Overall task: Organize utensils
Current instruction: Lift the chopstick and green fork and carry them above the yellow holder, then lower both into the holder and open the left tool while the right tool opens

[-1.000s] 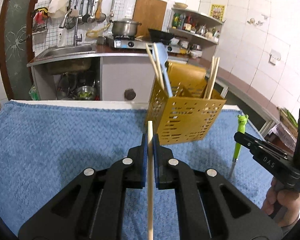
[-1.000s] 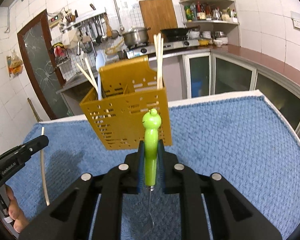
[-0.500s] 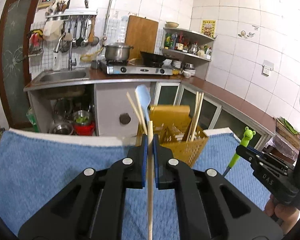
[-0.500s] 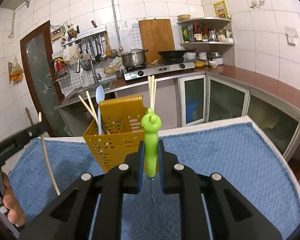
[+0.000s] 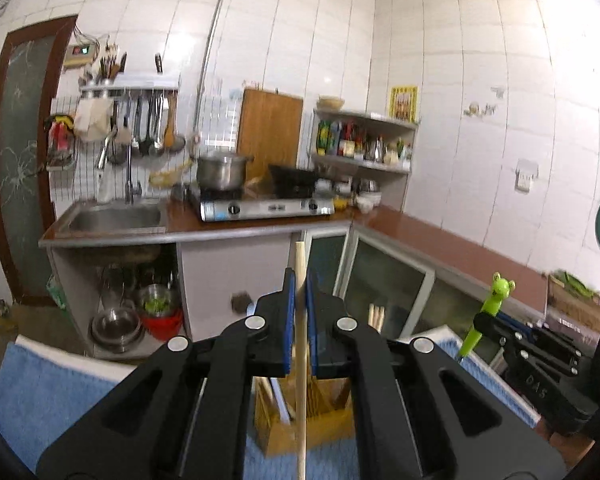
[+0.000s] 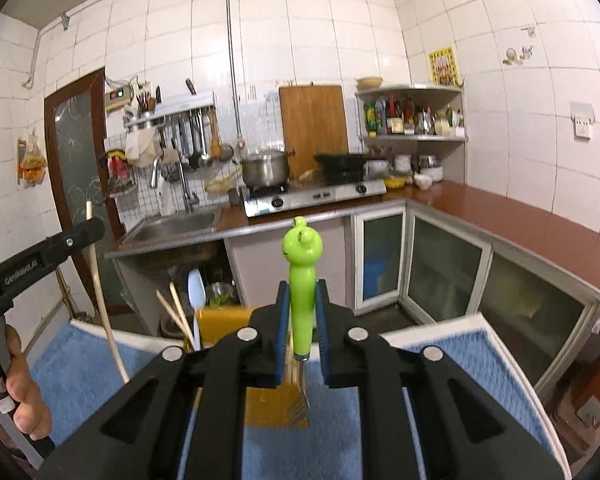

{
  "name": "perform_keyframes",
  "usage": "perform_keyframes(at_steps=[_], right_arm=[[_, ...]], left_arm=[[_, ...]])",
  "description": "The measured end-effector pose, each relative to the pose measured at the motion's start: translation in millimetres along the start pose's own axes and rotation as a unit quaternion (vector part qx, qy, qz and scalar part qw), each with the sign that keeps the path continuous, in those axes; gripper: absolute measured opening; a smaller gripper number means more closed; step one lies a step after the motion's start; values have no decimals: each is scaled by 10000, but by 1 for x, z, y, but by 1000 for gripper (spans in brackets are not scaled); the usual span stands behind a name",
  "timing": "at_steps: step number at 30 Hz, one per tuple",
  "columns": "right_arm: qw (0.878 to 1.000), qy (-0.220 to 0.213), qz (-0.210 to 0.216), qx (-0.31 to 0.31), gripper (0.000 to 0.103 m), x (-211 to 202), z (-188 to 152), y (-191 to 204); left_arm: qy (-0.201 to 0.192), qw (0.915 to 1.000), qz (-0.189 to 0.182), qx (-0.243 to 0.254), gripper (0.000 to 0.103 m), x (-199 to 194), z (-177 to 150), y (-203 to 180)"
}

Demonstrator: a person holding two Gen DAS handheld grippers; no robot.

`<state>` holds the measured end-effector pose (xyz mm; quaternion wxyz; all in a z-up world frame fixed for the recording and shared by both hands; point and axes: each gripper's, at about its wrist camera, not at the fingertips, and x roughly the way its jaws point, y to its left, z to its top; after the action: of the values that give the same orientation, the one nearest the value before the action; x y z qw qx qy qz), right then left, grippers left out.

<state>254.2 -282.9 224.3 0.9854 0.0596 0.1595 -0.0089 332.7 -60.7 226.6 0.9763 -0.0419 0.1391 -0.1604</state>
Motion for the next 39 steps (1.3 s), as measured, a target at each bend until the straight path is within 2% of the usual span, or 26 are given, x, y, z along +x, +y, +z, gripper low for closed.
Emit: perform_keyframes(at_steps=[4, 10, 17, 29, 34, 39], right_arm=[[9998, -186, 68, -24, 13, 12, 18, 4], [9999, -56, 94, -96, 13, 48, 7, 9], [9996, 257, 102, -49, 13, 82, -15, 5], [9971, 712, 185, -182, 13, 102, -48, 11], [9972, 667, 235, -226, 13, 107, -66, 15], [9985, 396, 247, -278, 13, 106, -78, 20]], left_arm=[[-291, 9995, -31, -70, 4, 14, 24, -3], [-466, 9987, -31, 210, 4, 43, 18, -18], [-142, 9994, -26, 324, 4, 83, -17, -12], [305, 9993, 60, 219, 4, 104, -70, 19], [530, 9983, 193, 165, 4, 113, -92, 33], [493, 9982, 239, 239, 5, 108, -105, 34]])
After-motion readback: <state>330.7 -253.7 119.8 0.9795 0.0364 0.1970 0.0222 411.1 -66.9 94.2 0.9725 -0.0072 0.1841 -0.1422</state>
